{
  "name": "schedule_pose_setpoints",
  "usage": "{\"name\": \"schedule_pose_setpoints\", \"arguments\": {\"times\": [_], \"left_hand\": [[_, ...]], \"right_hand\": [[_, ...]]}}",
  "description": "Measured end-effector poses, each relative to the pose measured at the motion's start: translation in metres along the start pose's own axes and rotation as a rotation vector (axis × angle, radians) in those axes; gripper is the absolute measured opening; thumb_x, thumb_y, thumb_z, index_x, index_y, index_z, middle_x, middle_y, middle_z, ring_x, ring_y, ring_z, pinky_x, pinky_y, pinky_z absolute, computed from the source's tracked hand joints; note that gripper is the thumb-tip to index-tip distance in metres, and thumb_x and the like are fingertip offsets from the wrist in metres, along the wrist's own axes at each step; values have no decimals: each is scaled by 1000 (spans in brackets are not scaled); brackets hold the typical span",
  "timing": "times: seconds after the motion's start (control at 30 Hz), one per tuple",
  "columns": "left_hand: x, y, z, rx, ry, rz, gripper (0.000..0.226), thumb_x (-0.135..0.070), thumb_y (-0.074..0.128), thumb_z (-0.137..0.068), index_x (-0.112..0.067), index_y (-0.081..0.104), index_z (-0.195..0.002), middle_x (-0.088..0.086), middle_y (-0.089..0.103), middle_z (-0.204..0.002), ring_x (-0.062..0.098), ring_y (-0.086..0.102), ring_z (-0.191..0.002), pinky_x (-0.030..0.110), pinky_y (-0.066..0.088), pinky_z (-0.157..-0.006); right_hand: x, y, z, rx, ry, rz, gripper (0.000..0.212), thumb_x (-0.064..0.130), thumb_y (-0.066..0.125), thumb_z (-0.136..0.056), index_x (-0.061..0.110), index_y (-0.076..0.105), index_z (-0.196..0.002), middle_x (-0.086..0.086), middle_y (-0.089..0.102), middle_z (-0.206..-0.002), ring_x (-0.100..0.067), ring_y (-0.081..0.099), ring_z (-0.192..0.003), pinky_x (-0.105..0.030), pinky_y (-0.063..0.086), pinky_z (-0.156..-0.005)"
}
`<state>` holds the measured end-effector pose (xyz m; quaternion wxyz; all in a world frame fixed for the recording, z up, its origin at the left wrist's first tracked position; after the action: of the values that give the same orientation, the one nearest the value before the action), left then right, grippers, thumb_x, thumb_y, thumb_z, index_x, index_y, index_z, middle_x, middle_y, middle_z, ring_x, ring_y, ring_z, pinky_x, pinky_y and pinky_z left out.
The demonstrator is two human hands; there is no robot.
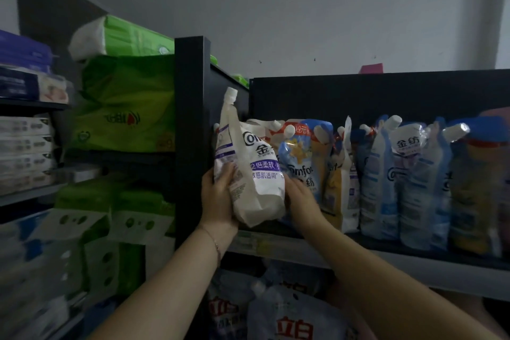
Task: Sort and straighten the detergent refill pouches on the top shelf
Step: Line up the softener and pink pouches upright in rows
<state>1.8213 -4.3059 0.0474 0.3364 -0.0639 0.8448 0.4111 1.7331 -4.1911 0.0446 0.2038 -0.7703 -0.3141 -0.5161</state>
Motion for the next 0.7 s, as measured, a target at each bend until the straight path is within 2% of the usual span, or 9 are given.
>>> {"name": "schedule_pose_setpoints", "arguments": {"times": [0.1, 0.23, 0.3, 0.4, 0.43, 0.47, 0.5, 0.57, 0.7], "left_hand": [[-6, 8, 13, 84, -173, 203, 55, -37, 59, -87, -11, 52, -134, 20, 59, -128, 37, 60, -113, 52, 47, -97], [-8, 6, 28, 116, -238, 203, 38, -40, 45, -98, -15, 57, -124, 10, 69, -110, 21, 68, -93, 43, 52, -88], [-4, 9, 26, -71, 3, -6, 57, -50, 67, -84, -18, 48, -128, 2, 65, -118, 8, 68, -94, 38, 53, -89], [33, 7, 3, -484, 720, 9, 68, -17, 72, -79, 4, 34, -131, 10, 56, -126, 33, 61, -110, 42, 52, -89], [28, 4, 12, -587, 709, -133, 67, -21, 71, -84, 8, 33, -131, 9, 53, -130, 33, 60, -114, 37, 54, -88], [10, 0, 26, -563, 456, -359, 63, -34, 67, -89, 4, 39, -130, 3, 54, -128, 24, 62, -112, 25, 55, -81], [-9, -8, 28, -259, 135, -532, 51, -46, 56, -94, -7, 48, -125, -5, 59, -117, 14, 67, -102, 15, 53, -71], [0, -2, 29, 167, -334, -475, 43, -48, 36, -100, -15, 63, -103, 0, 72, -89, 10, 71, -78, 22, 53, -66], [-11, -13, 30, 356, -390, -517, 65, -75, 39, -84, -29, 66, -120, 3, 70, -115, 23, 66, -107, 44, 48, -97]], "right_hand": [[8, 14, 9, 216, 276, -386, 42, 54, 45, -91, 23, 70, -107, -3, 73, -101, -22, 65, -96, -38, 48, -87], [13, 17, 22, 388, 323, -470, 44, 52, 62, -77, 18, 75, -102, -10, 70, -106, -27, 65, -94, -43, 43, -95], [15, 15, 28, 480, 290, -464, 49, 41, 76, -69, 12, 68, -109, -11, 70, -103, -25, 68, -89, -38, 53, -83], [18, 9, 35, 563, 273, -467, 69, 27, 83, -63, 7, 55, -123, -12, 70, -101, -24, 71, -85, -34, 58, -69], [19, 6, 36, 558, 267, -460, 74, 24, 83, -63, 6, 52, -127, -13, 70, -101, -25, 71, -85, -35, 58, -68], [21, 3, 38, 548, 246, -443, 77, 21, 84, -63, 5, 49, -130, -15, 70, -103, -27, 71, -86, -36, 58, -68], [22, 1, 38, 501, 215, -418, 76, 17, 83, -65, 5, 47, -130, -16, 69, -105, -30, 70, -87, -37, 58, -68], [22, -6, 36, 324, 138, -358, 64, 6, 78, -69, 8, 49, -126, -19, 69, -108, -34, 70, -89, -42, 58, -69], [17, -24, 27, -34, 9, -376, 76, -2, 81, -55, 10, 53, -124, -19, 68, -111, -36, 69, -93, -50, 57, -71]]}}
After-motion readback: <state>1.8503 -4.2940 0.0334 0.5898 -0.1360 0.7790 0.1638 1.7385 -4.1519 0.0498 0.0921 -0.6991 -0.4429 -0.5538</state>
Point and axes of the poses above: each hand's wrist, its own z-axis away from the middle knuckle, its own y-axis out of the palm, x = y × z, the point moved 2 cm from there along -z, towards the middle knuckle
